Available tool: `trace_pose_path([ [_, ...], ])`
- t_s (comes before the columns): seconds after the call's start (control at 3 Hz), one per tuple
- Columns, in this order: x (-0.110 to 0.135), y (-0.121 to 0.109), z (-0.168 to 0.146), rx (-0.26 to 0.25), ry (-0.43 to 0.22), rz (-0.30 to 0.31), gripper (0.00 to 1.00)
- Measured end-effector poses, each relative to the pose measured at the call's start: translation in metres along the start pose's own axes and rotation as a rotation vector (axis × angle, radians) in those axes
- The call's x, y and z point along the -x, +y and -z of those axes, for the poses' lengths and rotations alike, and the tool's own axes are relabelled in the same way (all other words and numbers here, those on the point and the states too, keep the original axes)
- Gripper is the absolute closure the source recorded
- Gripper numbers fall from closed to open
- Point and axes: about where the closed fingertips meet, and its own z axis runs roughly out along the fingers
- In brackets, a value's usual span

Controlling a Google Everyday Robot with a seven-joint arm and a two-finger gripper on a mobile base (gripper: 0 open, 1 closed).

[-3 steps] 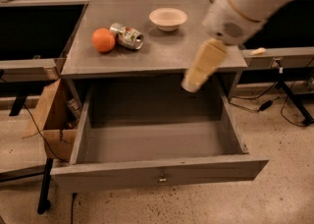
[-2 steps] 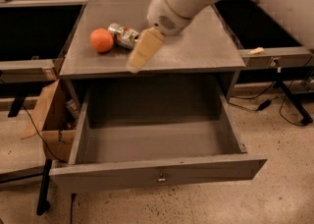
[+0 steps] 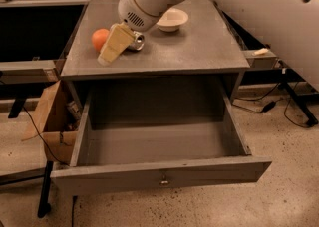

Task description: Place orange into top drawer

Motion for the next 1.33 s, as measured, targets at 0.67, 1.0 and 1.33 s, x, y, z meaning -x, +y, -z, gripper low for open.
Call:
trace_pose_path([
  [0.67,0.002,-0.017,-0.048,0.043,-0.015,0.012,0.0],
  [1.0,0.006,-0.031,-0.073,0.072,-0.046,0.065,0.0],
  [1.33,0.019,-0.042,-0.098,0.073,-0.106,0.149,0.0],
])
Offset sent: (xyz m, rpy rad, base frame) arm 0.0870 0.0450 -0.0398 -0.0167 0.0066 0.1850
